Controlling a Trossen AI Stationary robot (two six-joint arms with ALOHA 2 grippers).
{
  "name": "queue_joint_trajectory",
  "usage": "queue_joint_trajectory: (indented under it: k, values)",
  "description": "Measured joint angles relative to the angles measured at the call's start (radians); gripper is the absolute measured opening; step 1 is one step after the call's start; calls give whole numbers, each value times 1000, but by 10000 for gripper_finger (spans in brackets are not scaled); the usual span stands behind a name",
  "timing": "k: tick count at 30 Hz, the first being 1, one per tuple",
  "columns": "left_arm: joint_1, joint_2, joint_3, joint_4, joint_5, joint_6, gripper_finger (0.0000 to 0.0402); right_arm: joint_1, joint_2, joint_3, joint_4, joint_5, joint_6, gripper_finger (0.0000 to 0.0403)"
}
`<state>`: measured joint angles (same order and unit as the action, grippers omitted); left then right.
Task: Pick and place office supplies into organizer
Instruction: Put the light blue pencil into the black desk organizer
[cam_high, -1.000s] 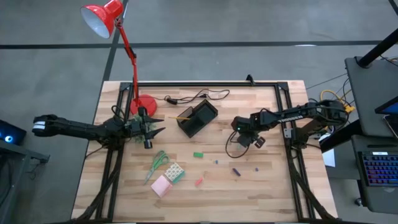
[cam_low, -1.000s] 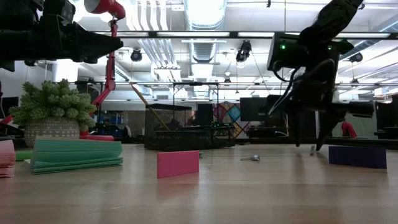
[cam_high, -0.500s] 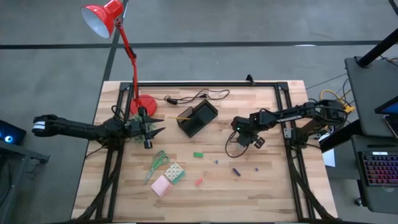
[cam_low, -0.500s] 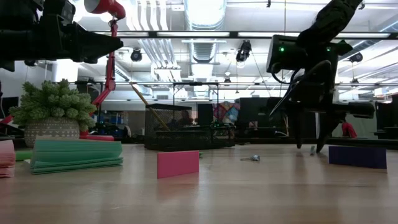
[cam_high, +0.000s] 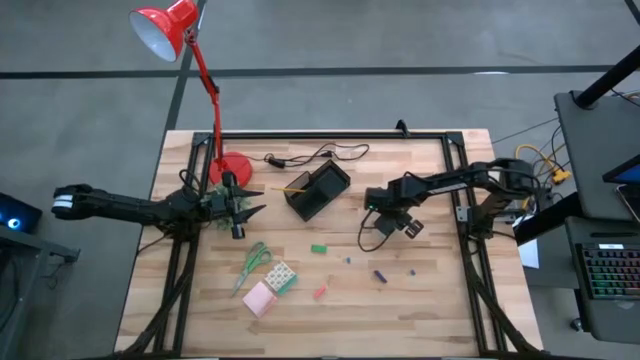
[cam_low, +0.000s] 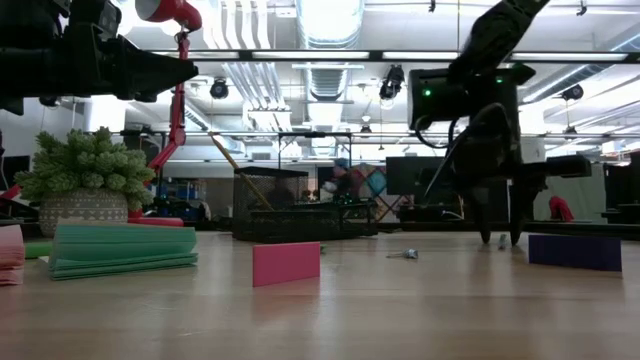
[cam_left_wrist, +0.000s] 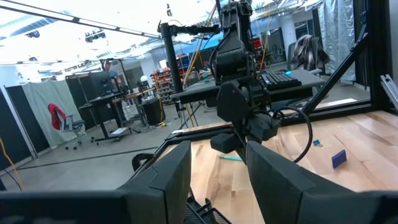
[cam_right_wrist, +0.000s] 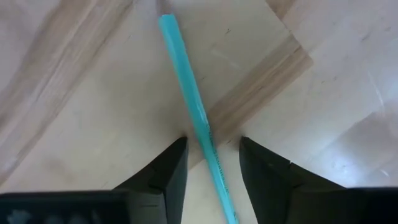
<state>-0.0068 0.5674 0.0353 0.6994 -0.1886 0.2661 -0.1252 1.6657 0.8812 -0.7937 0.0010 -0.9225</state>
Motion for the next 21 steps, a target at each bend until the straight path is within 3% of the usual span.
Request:
queue_joint_trajectory:
  k: [21]
  values:
    - [0, 15, 0, -1, 0, -1, 142, -1, 52, -6, 28, -33, -10, 127]
